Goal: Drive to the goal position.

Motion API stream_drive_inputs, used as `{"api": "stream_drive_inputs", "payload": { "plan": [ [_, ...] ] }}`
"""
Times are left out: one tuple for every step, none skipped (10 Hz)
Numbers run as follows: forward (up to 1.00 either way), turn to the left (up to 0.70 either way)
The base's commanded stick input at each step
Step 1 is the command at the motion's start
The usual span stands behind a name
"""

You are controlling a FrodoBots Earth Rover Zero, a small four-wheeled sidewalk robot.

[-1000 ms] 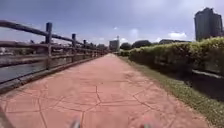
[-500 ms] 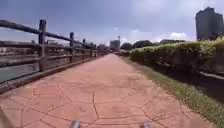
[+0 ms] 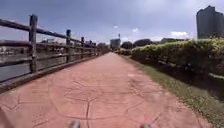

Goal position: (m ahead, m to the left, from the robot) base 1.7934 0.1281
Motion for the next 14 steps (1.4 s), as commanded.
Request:
{"api": "stream_drive_inputs", "payload": {
  "plan": [
    [0.70, 0.00],
    [0.70, 0.00],
    [0.70, 0.00],
    [0.70, 0.00],
    [0.70, 0.00],
    [0.70, 0.00],
    [0.70, 0.00],
    [0.70, 0.00],
    [0.70, 0.00],
    [0.70, 0.00],
    [0.70, 0.00],
    [0.70, 0.00],
    [0.70, 0.00],
    [0.70, 0.00]
  ]
}}
